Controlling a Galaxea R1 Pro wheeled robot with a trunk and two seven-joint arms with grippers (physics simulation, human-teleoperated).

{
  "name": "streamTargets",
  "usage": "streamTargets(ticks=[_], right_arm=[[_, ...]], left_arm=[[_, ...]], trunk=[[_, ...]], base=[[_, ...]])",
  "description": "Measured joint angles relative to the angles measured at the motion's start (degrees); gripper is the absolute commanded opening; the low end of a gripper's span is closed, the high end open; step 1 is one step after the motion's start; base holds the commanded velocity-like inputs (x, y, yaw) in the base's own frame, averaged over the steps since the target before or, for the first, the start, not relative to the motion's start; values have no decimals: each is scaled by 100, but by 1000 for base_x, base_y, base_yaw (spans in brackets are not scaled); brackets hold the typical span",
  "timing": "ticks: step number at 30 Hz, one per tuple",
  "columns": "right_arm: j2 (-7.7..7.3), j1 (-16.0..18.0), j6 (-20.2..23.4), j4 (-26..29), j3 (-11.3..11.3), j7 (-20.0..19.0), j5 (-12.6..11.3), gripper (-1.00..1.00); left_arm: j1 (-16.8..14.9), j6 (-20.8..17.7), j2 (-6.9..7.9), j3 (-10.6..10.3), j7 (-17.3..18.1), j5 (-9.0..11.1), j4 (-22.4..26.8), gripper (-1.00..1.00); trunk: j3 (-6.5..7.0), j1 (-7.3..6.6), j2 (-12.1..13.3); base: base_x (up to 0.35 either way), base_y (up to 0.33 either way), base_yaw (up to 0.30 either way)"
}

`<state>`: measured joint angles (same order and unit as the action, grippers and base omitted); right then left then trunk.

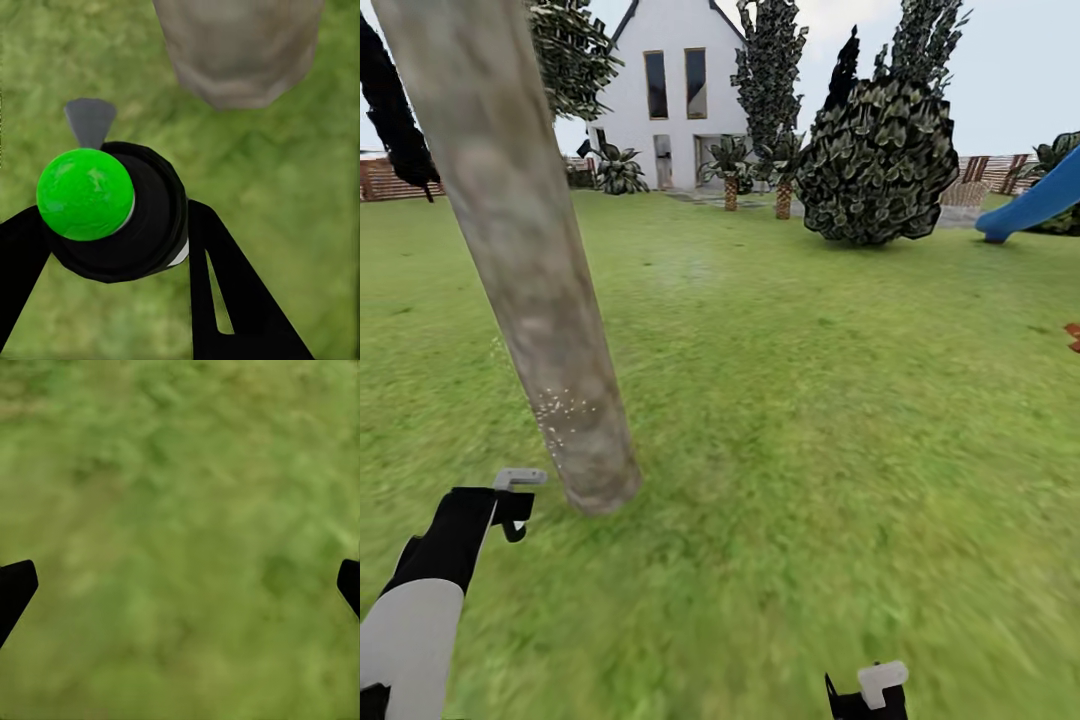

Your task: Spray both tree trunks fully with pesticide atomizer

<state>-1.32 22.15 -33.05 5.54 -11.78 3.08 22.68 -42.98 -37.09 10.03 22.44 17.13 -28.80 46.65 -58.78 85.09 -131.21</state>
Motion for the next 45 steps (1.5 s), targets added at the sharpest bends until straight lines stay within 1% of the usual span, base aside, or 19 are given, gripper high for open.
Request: streamTargets(ticks=[1, 6, 8, 9, 10, 11, 13, 18, 20, 27, 30, 32, 34, 38, 39, 42, 43, 44, 45], right_arm=[[0, 0, 0, 0, 0, 0, 0, 100], [0, 0, 0, 0, 0, 0, 0, 100], [0, 0, 0, 2, 0, 0, 0, 100], [0, 0, 0, 1, 0, 0, 0, 100], [0, 0, 0, 0, 0, 3, 0, 100], [0, 0, 0, 0, 0, 6, 0, 100], [0, 0, 0, 0, -1, 8, 0, 100], [-7, 0, 0, 7, -3, 9, 0, 100], [-15, 0, 0, 8, -8, 9, 0, 100], [-16, 0, 0, 9, -8, 9, 0, 100], [-9, 0, 2, 9, -9, 9, 0, 100], [-9, 0, 3, 9, -9, 9, 0, 100], [-9, 0, 2, 9, -9, 9, 0, 100], [-9, 0, 1, 9, -8, 9, 0, 100], [-9, 0, 0, 9, -5, 9, 0, 100], [-9, 0, 0, 9, -6, 9, 0, 100], [-9, 0, 0, 9, -6, 9, 0, 100], [-9, 0, 1, 9, -6, 9, 0, 100], [-9, 0, 0, 9, -4, 9, 0, 100]], left_arm=[[0, 1, -15, -3, 0, 10, 1, -100], [0, 5, -227, -2, 0, 12, 19, -100], [0, 11, -199, 15, -2, -24, 20, -100], [-1, 18, -141, 46, -3, -48, 21, -100], [-1, 25, -97, 130, -1, -54, 21, -100], [0, 25, -80, 185, 3, -44, 20, -100], [2, 25, -73, 224, 7, -25, 20, -100], [3, 259, -137, 210, -9, -32, 20, -100], [5, 280, -141, 223, -109, -29, 20, -100], [5, 275, -165, 211, -149, -1, 11, -100], [6, 270, -278, 202, -149, 9, 10, -100], [5, 272, -309, 202, -150, -4, 11, -100], [1, 276, -296, 211, -151, -23, 12, -100], [8, 282, -215, 238, -150, -56, 11, -100], [8, 282, -223, 226, -150, -42, 11, -100], [9, 278, -319, 200, -155, -5, 4, -100], [9, 277, -373, 195, -156, 4, 6, -100], [9, 279, -430, 196, -157, -9, 9, -100], [9, 284, -440, 202, -157, -39, 10, -100]], trunk=[[0, 0, 0], [0, 0, 0], [0, 0, 0], [0, 0, 0], [0, 0, 0], [0, 0, 0], [0, 0, 0], [0, 0, 0], [0, 0, 0], [0, 0, 0], [0, 0, 0], [0, 0, 0], [0, 0, 0], [0, 0, 0], [0, 0, 0], [0, 0, 0], [0, 0, 0], [0, 0, 0], [0, 0, 0]], base=[[160, -233, 277], [42, -227, 264], [1, -37, 58], [0, -7, 12], [0, -4, 32], [0, -2, 134], [0, -1, 231], [122, -144, 161], [180, -211, 5], [181, -215, 0], [176, -226, 0], [176, -227, 0], [176, -227, 0], [175, -227, 4], [174, -227, 136], [174, -227, 223], [174, -227, 270], [173, -227, 275], [167, -230, 276]])
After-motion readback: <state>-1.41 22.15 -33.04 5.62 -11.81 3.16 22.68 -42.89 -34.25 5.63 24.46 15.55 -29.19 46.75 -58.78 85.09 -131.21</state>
